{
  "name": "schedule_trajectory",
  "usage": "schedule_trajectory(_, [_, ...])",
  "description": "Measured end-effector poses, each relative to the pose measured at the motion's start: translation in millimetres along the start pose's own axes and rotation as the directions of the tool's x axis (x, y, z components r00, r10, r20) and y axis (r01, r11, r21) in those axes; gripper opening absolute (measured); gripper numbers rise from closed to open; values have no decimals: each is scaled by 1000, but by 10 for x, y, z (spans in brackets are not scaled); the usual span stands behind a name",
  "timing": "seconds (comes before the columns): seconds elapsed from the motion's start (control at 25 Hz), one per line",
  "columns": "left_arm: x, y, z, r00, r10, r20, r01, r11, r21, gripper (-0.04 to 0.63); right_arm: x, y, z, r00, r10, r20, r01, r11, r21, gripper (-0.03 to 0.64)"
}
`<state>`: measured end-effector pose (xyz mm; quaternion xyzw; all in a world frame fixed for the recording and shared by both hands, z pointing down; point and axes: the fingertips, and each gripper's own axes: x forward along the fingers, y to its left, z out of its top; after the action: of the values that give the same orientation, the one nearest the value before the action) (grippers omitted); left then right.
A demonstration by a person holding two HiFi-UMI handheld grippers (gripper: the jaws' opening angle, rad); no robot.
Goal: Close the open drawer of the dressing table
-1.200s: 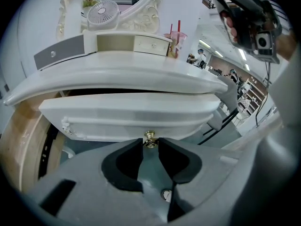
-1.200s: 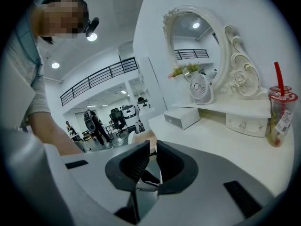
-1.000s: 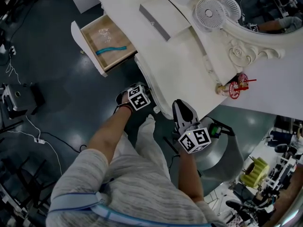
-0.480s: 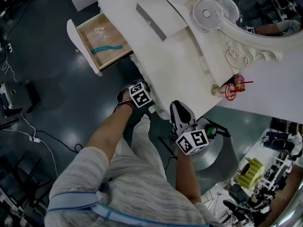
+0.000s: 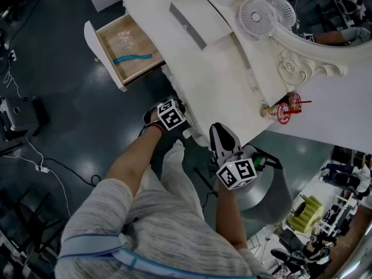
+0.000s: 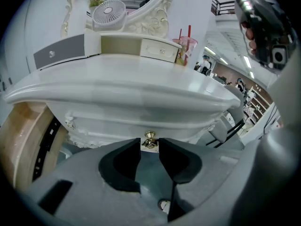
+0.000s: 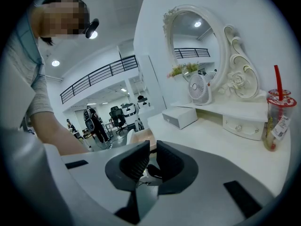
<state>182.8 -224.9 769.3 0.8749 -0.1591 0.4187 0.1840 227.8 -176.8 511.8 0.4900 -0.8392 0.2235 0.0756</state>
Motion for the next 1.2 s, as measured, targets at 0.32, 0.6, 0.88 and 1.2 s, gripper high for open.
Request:
schedule_trajectory(0.32, [-293,1,97,995,30,93,-28,999,-20,133,25,79,52,1000,5,17,-5,1000,-5,12])
schedule_trajectory(0.6, [-746,18,272,972,63,227,-51,997,-59,132,73,221,76,999,8,36,-8,1000,-9,12])
schedule_trajectory(0.88, [-1346,-7,539,921,91,379,-58,994,-97,93,116,444,171,997,17,72,-16,1000,-22,12])
schedule_trajectory(1.2, [-2124,-215,765,848,102,520,-60,993,-98,15,110,752,303,991,41,125,-37,999,-34,11])
